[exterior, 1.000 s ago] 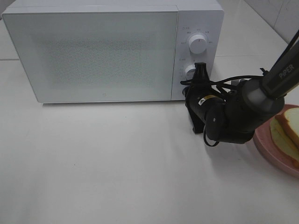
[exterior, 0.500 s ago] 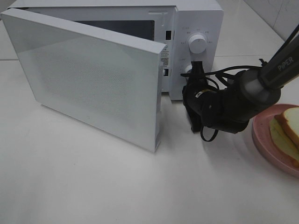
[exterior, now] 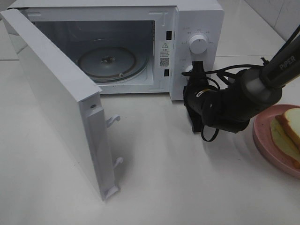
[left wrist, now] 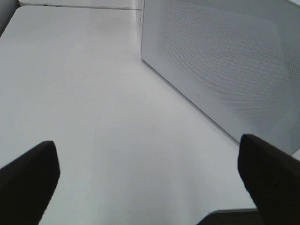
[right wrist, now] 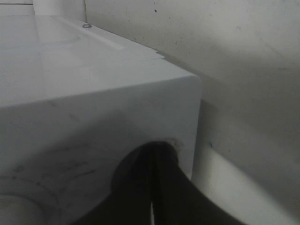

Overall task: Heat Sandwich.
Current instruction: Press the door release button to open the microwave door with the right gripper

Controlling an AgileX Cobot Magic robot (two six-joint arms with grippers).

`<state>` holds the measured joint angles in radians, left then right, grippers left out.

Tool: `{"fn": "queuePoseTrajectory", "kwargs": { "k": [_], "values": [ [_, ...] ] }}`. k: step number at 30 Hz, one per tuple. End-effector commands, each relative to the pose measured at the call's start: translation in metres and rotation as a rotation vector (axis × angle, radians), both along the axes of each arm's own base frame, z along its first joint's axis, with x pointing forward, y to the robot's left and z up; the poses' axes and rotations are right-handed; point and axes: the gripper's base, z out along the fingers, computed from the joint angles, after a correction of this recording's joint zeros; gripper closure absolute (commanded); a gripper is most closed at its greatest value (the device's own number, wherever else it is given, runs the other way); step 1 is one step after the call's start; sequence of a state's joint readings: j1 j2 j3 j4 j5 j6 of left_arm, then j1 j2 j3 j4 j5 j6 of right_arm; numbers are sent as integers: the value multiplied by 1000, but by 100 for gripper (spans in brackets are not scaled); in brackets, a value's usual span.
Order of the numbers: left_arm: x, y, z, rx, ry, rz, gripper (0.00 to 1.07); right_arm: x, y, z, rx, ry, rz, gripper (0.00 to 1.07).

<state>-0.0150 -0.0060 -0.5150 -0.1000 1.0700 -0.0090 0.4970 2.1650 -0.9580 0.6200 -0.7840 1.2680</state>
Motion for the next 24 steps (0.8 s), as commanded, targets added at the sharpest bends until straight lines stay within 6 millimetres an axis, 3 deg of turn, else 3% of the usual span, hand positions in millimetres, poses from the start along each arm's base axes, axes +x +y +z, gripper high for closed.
{"fn": "queuePoseTrajectory", "kwargs": {
  "k": [1,13,24],
  "values": [
    [-3,-1,0,-14,-18,-2,9,43,-18,59,-9,-441,-97,107],
    [-3,-1,0,-14,-18,-2,9,34,-17,56,-3,-345,-66,107],
    [-3,-1,0,-14,-18,-2,9,0,-5,39,15,-209,10,107]
  ]
}}
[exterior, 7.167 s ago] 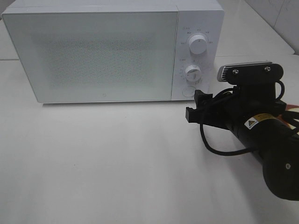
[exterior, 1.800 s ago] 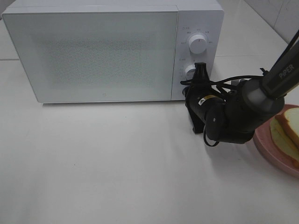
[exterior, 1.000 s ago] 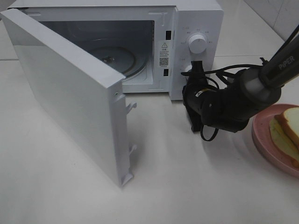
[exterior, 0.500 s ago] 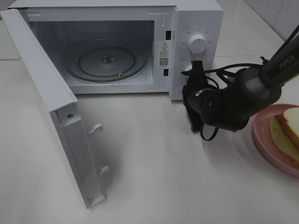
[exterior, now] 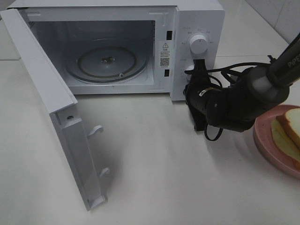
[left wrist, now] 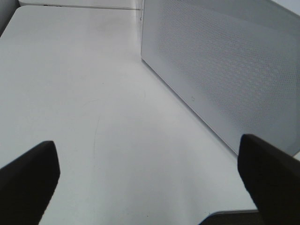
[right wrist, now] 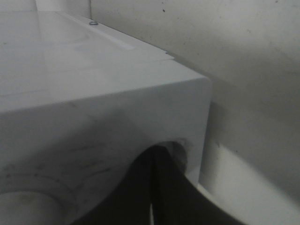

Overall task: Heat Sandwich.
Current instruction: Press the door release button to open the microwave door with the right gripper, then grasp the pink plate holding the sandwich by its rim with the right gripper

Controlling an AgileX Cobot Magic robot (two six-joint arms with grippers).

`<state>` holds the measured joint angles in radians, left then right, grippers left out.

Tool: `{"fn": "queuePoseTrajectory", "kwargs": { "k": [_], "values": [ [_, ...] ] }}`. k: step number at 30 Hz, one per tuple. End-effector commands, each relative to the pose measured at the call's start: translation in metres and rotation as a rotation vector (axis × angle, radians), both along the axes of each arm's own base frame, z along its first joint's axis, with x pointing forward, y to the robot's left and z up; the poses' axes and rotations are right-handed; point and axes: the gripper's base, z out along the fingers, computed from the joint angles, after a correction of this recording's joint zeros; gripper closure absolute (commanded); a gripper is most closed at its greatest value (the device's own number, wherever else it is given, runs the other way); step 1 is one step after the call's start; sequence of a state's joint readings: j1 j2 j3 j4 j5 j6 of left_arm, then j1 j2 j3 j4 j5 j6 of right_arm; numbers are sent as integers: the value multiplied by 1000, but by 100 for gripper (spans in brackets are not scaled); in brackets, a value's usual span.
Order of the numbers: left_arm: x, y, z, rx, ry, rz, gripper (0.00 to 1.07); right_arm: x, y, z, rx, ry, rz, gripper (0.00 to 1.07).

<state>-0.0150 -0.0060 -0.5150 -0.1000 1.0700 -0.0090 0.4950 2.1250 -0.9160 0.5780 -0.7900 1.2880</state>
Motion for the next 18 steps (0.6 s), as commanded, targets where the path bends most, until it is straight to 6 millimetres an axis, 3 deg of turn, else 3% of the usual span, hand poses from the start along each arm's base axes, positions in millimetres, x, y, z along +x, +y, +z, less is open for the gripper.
{"fn": "queuePoseTrajectory", "kwargs": {
  "k": [1,12,18],
  "values": [
    [-3,-1,0,-14,-18,-2,9,3,0,30,14,-174,1,107],
    [-3,-1,0,-14,-18,-2,9,-33,-4,19,-38,9,104,107],
    [-3,-1,0,-14,-18,-2,9,-52,-12,25,-57,58,136,107]
  ]
}}
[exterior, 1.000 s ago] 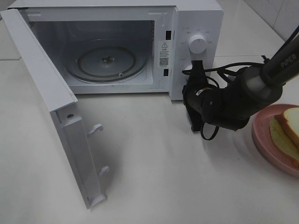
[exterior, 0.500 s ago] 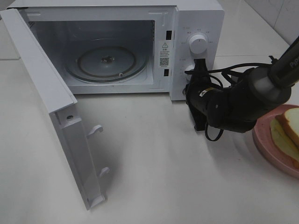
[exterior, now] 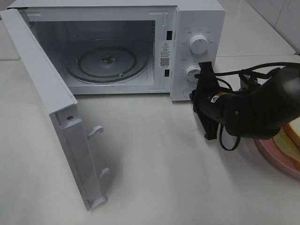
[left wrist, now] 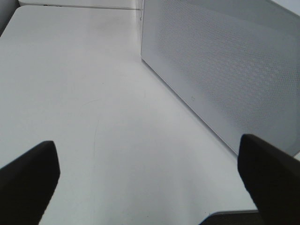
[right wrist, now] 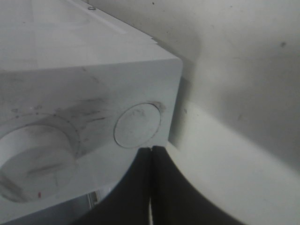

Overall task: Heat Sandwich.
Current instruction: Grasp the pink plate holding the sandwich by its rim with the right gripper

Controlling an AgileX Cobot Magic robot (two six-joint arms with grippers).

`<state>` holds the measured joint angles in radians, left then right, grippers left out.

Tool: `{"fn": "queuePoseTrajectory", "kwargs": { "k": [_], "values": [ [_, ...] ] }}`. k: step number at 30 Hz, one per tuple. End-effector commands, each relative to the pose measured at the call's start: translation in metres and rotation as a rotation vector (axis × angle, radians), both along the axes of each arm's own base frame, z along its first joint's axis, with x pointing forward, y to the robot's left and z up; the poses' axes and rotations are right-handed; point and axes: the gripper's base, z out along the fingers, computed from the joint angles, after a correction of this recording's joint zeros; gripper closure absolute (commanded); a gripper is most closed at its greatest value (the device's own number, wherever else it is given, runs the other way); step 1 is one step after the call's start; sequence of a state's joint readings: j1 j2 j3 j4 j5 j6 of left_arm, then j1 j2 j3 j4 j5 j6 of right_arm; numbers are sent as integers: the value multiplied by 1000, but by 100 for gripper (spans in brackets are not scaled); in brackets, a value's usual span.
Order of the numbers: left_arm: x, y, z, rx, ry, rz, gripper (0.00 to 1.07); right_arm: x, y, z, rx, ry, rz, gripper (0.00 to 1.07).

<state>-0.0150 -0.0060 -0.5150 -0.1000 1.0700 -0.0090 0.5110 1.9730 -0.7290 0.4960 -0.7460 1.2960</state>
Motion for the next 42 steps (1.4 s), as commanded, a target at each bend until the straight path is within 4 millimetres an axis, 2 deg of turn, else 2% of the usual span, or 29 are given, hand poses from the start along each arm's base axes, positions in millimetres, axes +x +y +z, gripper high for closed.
{"fn": "queuePoseTrajectory", "kwargs": {
  "k": [1,7,15,19,24,27,29,32,34,37,42],
  "values": [
    [-3,-1,0,-14,-18,-2,9,-12,-2,11,-21,7,47,107],
    [-3,-1,0,-14,-18,-2,9,-36,-7,21,-78,96,159,107],
    [-3,-1,0,-14,-18,-2,9,-48,-2,35,-186,127,361,107],
    [-3,-1,0,-14,-18,-2,9,-55,-7,43,-283,166,465,107],
    [-3,-1,0,-14,-18,-2,9,-56,-10,53,-381,189,553,107],
    [-3,-1,0,-14,-18,-2,9,-51,-9,68,-542,220,712,107],
    [-3,-1,0,-14,-18,-2,9,-50,-8,72,-578,231,755,107],
    [-3,-1,0,-14,-18,-2,9,-47,-5,82,-734,262,953,107],
    [-3,-1,0,-14,-18,-2,9,-47,-5,84,-761,266,991,107],
    [-3,-1,0,-14,-18,-2,9,-46,-6,91,-921,264,1184,105],
    [-3,-1,0,-14,-18,-2,9,-48,-11,96,-1066,311,1354,104]
  ]
}}
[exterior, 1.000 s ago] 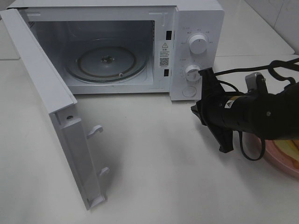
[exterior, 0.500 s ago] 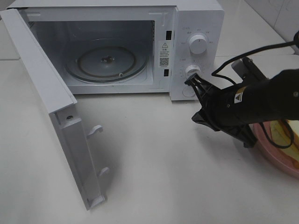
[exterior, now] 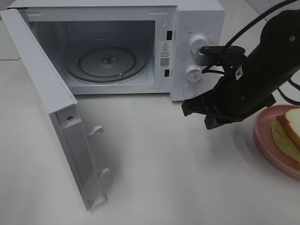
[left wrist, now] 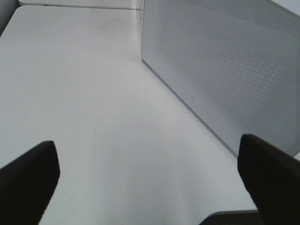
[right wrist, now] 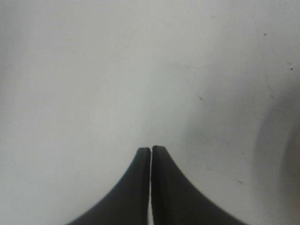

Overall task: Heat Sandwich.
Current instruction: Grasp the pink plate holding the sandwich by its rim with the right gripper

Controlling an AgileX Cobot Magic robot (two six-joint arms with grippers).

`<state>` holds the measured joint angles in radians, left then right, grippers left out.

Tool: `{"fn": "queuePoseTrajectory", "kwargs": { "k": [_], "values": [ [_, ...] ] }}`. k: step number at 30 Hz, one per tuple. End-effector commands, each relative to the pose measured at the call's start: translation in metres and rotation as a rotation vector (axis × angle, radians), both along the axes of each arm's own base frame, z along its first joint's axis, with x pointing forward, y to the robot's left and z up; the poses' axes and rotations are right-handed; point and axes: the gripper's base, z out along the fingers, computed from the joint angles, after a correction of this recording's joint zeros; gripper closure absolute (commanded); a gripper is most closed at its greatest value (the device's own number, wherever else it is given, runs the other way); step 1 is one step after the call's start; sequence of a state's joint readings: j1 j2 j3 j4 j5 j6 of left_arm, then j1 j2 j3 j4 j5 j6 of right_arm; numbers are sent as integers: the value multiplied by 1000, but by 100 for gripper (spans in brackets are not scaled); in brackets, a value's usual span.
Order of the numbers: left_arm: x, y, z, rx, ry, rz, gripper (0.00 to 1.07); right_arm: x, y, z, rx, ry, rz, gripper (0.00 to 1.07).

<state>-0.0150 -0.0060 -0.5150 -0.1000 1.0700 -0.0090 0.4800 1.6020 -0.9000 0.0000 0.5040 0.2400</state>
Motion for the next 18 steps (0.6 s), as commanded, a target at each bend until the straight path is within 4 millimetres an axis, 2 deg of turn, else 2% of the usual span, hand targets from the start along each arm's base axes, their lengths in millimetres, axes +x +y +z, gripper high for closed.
{"fn": "queuePoseTrajectory", "kwargs": {
  "k": [1,5,11,15,18],
  "values": [
    [-3,-1,0,-14,-18,-2,9,-1,-4,3,-64,11,68,104],
    [-3,-1,0,-14,-18,-2,9,-1,-12,13,-200,68,126,103],
    [-3,-1,0,-14,-18,-2,9,-2,-18,22,-282,138,131,101],
    [-3,-1,0,-14,-18,-2,9,-3,-20,24,-312,157,136,97],
    [-3,-1,0,-14,-18,-2,9,-4,-21,25,-322,161,136,87]
  ]
}}
